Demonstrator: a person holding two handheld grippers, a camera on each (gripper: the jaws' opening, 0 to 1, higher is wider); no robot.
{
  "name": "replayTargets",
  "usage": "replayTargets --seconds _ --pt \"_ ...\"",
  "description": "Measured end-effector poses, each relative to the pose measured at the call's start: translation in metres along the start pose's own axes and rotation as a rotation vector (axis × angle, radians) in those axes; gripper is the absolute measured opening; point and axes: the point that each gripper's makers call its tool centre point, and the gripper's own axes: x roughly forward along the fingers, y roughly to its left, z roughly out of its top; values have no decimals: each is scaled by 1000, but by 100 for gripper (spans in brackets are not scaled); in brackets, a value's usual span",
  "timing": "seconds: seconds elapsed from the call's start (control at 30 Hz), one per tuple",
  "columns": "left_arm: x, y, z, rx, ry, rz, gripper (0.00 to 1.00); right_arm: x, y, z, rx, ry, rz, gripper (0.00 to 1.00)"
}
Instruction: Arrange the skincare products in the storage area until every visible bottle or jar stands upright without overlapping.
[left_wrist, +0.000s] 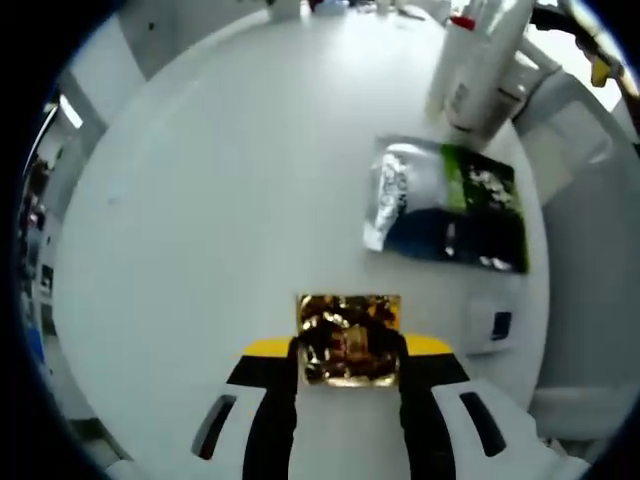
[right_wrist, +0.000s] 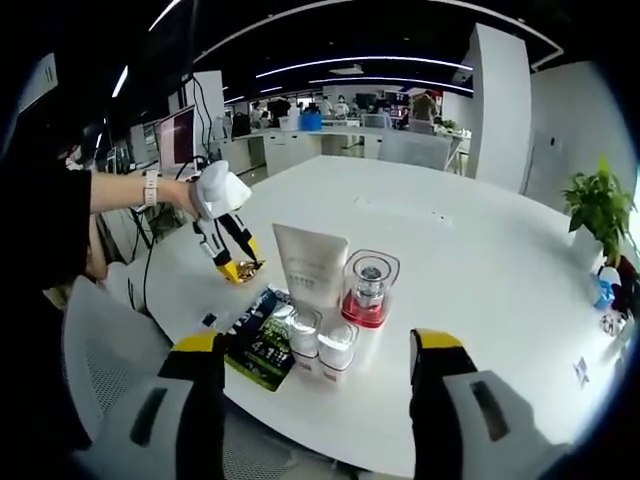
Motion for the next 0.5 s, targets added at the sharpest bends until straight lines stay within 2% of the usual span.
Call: replayTargets --seconds 0.33,0.5 --pt "2 -15 2 32 11 -11 36 -4 1 11 2 -53 -5 89" --pt "4 -19 3 31 19 -16 36 -6 -1 10 4 -54 -20 98"
